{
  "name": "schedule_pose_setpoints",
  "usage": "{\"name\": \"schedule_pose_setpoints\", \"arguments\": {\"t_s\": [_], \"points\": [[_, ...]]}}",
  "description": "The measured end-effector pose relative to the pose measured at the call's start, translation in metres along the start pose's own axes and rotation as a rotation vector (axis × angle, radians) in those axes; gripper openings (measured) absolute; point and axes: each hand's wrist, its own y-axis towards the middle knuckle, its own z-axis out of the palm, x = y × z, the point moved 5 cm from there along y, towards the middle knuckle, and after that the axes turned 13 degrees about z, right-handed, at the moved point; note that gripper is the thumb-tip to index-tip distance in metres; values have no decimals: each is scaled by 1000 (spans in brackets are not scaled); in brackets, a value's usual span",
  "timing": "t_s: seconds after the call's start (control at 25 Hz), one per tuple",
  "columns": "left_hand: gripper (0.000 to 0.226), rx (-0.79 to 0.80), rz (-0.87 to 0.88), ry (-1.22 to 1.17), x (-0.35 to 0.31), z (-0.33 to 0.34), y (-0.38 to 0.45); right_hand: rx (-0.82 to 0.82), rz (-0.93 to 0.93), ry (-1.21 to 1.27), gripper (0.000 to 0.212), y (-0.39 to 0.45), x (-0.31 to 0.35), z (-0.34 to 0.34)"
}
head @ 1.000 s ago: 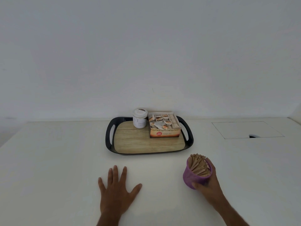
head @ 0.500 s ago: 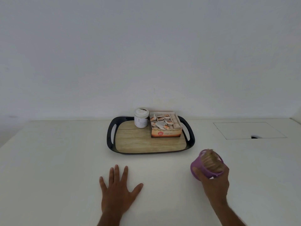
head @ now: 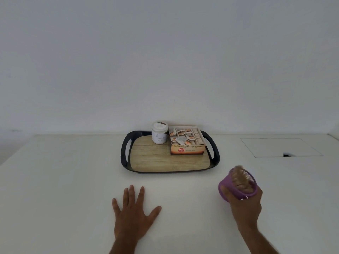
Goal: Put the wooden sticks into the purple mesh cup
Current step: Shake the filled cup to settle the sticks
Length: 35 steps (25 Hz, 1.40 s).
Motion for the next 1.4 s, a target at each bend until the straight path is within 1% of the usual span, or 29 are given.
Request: {"name": "schedule_pose_setpoints", "arguments": {"t_s": [0.04,0.12,0.16,0.24,0.28,0.36,0.4,0.52,0.64,0.72,0.84,0.92,1.04,1.08,1.2,1.24,1.4], "points": [[109,-27,0,-9,0,-1,0,26,-3,-3,103,0,1,2],[114,-43,0,-8,1,-1,2,72,-89,-102,98,-1,0,6],[115,-32,5,-1,1,0,2,53,-90,-107,97,0,-2,4],[115,-10,10,8,0,2,1,-8,-22,-53,101,2,-2,-2],[114,-22,9,5,0,3,2,8,-22,-55,101,1,-1,-1],[111,-64,11,1,1,1,2,109,-181,-194,97,-5,6,7],[108,-67,11,4,1,1,2,127,-236,-240,97,-7,8,9],[103,4,6,12,1,4,1,121,-224,-205,99,-9,9,9],[108,-38,5,2,1,0,2,164,-270,-228,97,-16,12,17],[103,-23,3,-4,-1,1,0,186,-268,-204,95,-17,12,18],[100,-37,1,-21,0,-2,0,275,-342,-242,90,-20,13,25],[97,-12,-6,-21,0,-2,1,319,-358,-266,91,-20,14,29],[90,-22,-3,-24,2,-6,4,377,-536,-369,90,-26,22,39],[85,-36,4,-32,6,-6,6,381,-554,-370,91,-26,23,43],[67,-112,50,-45,20,-14,17,367,-432,-236,91,-22,24,50],[63,-129,53,-46,26,-17,20,370,-430,-222,91,-21,25,55],[62,-186,33,-48,50,-24,38,398,-451,-196,91,-21,35,77]]}}
